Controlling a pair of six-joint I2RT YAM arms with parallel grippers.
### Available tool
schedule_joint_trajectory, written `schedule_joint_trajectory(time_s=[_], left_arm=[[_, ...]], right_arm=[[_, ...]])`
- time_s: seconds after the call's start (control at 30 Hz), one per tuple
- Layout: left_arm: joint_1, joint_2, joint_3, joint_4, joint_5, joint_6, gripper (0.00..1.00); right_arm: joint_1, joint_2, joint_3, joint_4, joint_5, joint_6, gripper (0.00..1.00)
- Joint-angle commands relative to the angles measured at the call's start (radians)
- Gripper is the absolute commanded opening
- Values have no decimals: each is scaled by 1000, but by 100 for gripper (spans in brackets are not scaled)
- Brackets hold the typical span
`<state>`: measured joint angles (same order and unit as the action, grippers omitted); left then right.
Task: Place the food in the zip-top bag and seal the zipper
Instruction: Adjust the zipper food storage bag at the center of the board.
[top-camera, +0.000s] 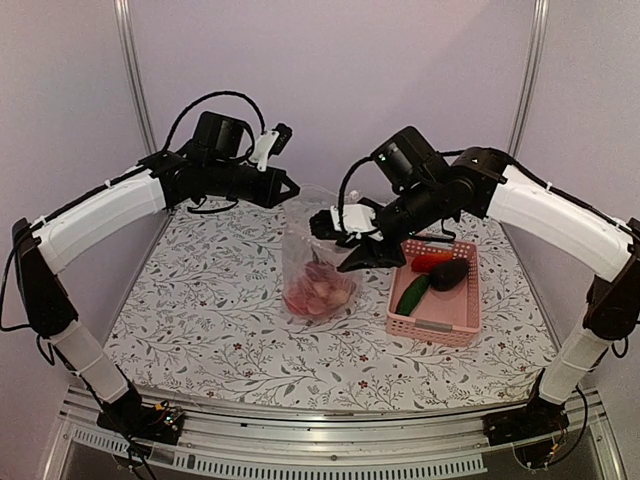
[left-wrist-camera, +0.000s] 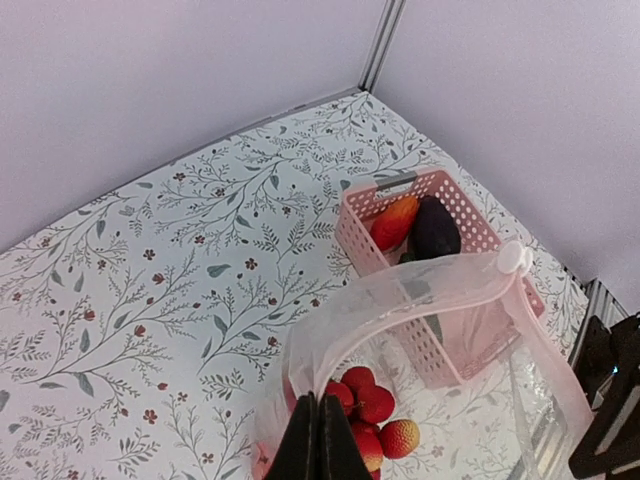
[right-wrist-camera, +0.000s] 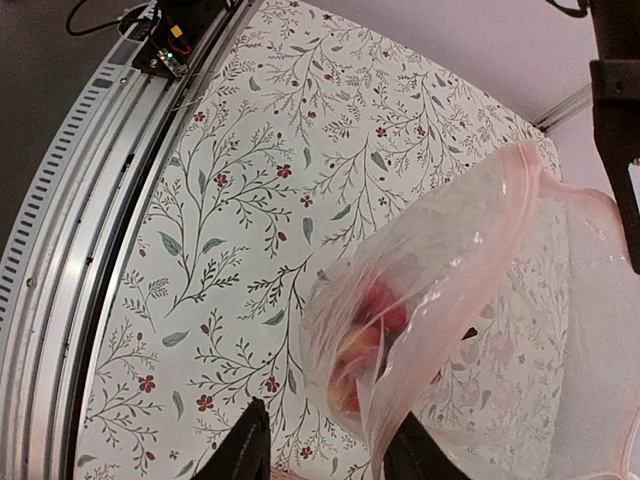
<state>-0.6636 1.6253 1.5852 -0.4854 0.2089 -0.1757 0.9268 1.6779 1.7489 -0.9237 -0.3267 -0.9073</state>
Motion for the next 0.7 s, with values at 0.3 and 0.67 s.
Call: schedule_joint_trajectory(time_s=[0.3,0.67], left_arm=[[18,-43,-24,89,32,6,0],[72,-153,-235,267,156,-74,0]], right_arm=[[-474,-199,-51,76,-454,187,54],[-668,-225,-466,220,-167,307,47]])
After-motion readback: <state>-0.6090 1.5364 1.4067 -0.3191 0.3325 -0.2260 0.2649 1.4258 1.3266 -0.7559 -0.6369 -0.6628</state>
